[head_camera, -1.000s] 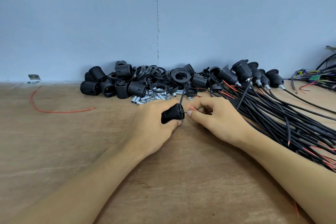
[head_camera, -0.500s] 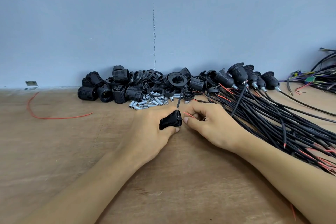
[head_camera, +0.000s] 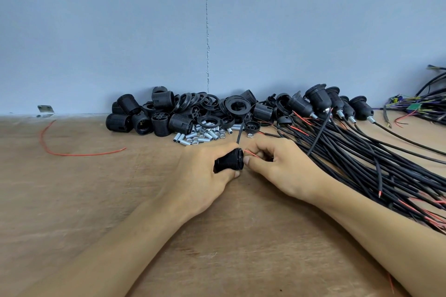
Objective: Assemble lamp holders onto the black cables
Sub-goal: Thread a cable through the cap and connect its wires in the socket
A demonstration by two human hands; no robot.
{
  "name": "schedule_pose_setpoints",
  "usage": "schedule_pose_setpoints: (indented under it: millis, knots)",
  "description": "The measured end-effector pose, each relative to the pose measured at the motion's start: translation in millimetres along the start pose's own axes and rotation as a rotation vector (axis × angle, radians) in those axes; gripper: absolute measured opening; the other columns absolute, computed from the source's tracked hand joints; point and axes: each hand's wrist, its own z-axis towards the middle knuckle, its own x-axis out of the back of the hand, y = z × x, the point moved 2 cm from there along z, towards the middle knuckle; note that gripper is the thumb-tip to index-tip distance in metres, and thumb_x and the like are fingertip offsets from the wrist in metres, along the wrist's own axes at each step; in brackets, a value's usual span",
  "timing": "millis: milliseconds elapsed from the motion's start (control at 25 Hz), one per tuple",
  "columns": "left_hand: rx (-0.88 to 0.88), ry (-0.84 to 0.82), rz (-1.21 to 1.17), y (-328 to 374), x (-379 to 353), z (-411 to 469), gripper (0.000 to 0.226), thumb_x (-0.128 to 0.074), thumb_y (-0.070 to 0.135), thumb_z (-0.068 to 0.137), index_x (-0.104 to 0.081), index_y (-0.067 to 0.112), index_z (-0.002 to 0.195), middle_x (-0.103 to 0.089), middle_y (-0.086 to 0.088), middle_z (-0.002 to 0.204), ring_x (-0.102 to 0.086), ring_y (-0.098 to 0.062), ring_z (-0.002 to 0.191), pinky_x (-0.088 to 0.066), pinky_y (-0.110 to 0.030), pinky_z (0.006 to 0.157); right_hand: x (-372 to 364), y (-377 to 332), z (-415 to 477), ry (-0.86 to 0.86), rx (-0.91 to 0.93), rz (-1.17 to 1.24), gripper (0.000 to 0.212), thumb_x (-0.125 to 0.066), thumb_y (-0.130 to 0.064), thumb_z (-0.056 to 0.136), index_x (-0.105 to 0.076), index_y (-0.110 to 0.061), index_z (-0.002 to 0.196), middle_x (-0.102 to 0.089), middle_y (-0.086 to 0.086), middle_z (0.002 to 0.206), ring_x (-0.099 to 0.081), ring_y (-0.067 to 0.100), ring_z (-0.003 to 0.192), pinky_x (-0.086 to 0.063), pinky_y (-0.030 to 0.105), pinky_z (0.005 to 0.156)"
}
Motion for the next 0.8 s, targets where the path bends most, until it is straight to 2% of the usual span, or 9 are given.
schedule_pose_setpoints:
  millis: [80,200,280,400,480,520,640,720,800]
  knots:
    - [0.019,0.013,-0.025,-1,-1,1,0.022,-0.073,0.028,0.078,-0.071,0.037,0.098,-0.068,0.013,0.084,-0.065,-0.012,0.085,-0.057,-0.039,0.074,2,1,1,-0.024,-0.023,0.042,0.031,-0.069,-0.020,0.091,-0.058,-0.029,0.064,-0.051,-0.014,0.062,-0.044,0.004,0.062,-0.039,0.027,0.063]
    - [0.024,0.078,0.038,-1,-1,1,0.023,-0.072,0.029,0.076,-0.067,0.037,0.097,-0.065,0.019,0.089,-0.061,-0.003,0.088,-0.051,-0.028,0.071,5,3,1,-0.022,-0.029,0.082,0.019,-0.071,-0.023,0.091,-0.068,-0.028,0.073,-0.060,-0.013,0.065,-0.052,0.003,0.064,-0.044,0.026,0.068]
    - [0.097,0.093,-0.052,-4,-2,1,0.031,-0.073,0.028,0.075,-0.063,0.041,0.102,-0.068,0.020,0.094,-0.064,-0.002,0.093,-0.054,-0.032,0.081,5,3,-1,0.000,-0.027,0.160,0.006,-0.072,-0.022,0.090,-0.074,-0.025,0.085,-0.070,-0.011,0.074,-0.061,0.002,0.070,-0.049,0.022,0.072]
    - [0.211,0.056,-0.221,-10,0,3,0.035,-0.076,0.021,0.081,-0.062,0.040,0.107,-0.072,0.018,0.105,-0.068,-0.005,0.105,-0.054,-0.037,0.097,5,-1,-2,0.012,0.009,0.301,0.006,-0.071,-0.020,0.093,-0.075,-0.024,0.090,-0.072,-0.006,0.078,-0.066,0.010,0.071,-0.051,0.018,0.068]
    - [0.224,0.038,-0.278,-13,2,3,0.038,-0.078,0.012,0.085,-0.062,0.040,0.107,-0.071,0.022,0.107,-0.067,0.001,0.105,-0.053,-0.024,0.093,7,-4,-1,0.023,-0.002,0.371,0.005,-0.071,-0.027,0.092,-0.076,-0.026,0.092,-0.072,0.001,0.079,-0.065,0.019,0.072,-0.051,0.018,0.066]
    - [0.231,0.035,-0.300,-12,3,3,0.040,-0.078,0.010,0.086,-0.062,0.040,0.106,-0.070,0.023,0.109,-0.067,0.003,0.104,-0.052,-0.017,0.089,7,-4,0,0.025,-0.005,0.400,0.010,-0.070,-0.032,0.091,-0.077,-0.025,0.093,-0.071,0.002,0.077,-0.065,0.016,0.072,-0.050,0.016,0.067]
    - [0.243,0.040,-0.343,-13,5,3,0.040,-0.078,0.008,0.085,-0.063,0.039,0.105,-0.071,0.020,0.109,-0.068,0.003,0.103,-0.049,-0.009,0.085,9,-6,0,0.016,-0.030,0.451,0.020,-0.067,-0.036,0.093,-0.078,-0.019,0.089,-0.070,0.002,0.076,-0.062,0.009,0.076,-0.047,0.017,0.076]
    - [0.219,0.044,-0.345,-10,5,2,0.042,-0.079,0.006,0.084,-0.064,0.039,0.105,-0.072,0.020,0.107,-0.069,0.001,0.102,-0.050,-0.011,0.086,9,-6,0,-0.005,-0.058,0.463,0.023,-0.067,-0.030,0.095,-0.075,-0.012,0.082,-0.069,0.011,0.082,-0.060,0.012,0.077,-0.046,0.027,0.081]
    - [0.173,0.060,-0.316,-6,4,2,0.040,-0.078,0.011,0.082,-0.065,0.041,0.105,-0.072,0.019,0.105,-0.069,-0.002,0.103,-0.052,-0.015,0.089,8,-7,0,-0.018,-0.069,0.453,0.026,-0.069,-0.022,0.092,-0.069,-0.004,0.074,-0.068,0.013,0.083,-0.057,0.012,0.076,-0.044,0.023,0.077]
